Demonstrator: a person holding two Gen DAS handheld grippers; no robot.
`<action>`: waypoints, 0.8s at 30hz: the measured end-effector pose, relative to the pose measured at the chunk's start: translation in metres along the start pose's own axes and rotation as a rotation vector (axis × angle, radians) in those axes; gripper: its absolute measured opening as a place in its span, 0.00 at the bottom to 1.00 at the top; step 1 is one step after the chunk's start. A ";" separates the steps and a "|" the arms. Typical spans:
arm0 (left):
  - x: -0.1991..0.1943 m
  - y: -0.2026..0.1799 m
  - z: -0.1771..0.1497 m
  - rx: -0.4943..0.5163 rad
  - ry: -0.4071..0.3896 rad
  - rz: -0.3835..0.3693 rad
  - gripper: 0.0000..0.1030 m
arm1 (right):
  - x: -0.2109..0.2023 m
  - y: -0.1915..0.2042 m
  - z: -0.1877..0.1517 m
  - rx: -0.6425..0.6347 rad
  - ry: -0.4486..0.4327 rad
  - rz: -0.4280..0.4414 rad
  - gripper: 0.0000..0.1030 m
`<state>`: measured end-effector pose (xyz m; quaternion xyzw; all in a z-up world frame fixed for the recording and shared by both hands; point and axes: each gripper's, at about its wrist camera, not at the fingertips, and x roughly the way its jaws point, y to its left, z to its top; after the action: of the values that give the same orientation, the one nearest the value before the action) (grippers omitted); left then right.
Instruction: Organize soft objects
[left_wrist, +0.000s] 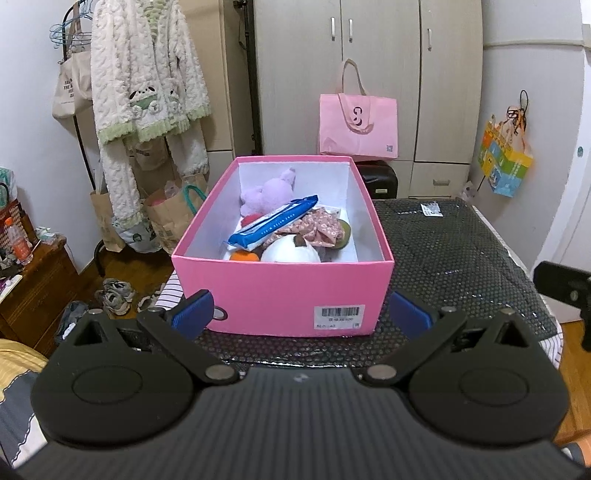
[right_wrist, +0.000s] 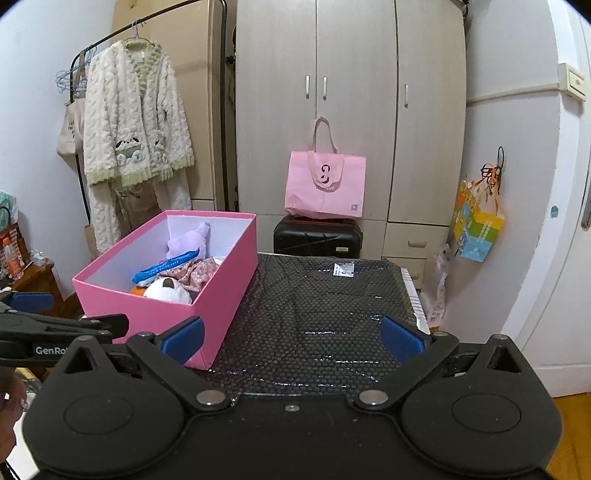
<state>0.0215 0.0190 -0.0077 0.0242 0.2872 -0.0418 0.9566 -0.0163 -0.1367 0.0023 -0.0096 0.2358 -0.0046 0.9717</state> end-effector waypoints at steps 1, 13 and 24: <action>0.000 -0.001 -0.001 -0.001 0.000 -0.004 1.00 | 0.000 0.000 -0.001 0.000 0.000 0.000 1.00; -0.002 -0.004 -0.002 -0.011 -0.034 0.016 1.00 | 0.004 -0.006 -0.005 0.023 0.002 -0.050 1.00; 0.001 0.002 -0.001 -0.024 -0.026 0.011 1.00 | 0.006 -0.010 -0.007 0.032 0.007 -0.081 1.00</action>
<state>0.0216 0.0205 -0.0092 0.0136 0.2750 -0.0334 0.9608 -0.0142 -0.1467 -0.0060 -0.0036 0.2387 -0.0477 0.9699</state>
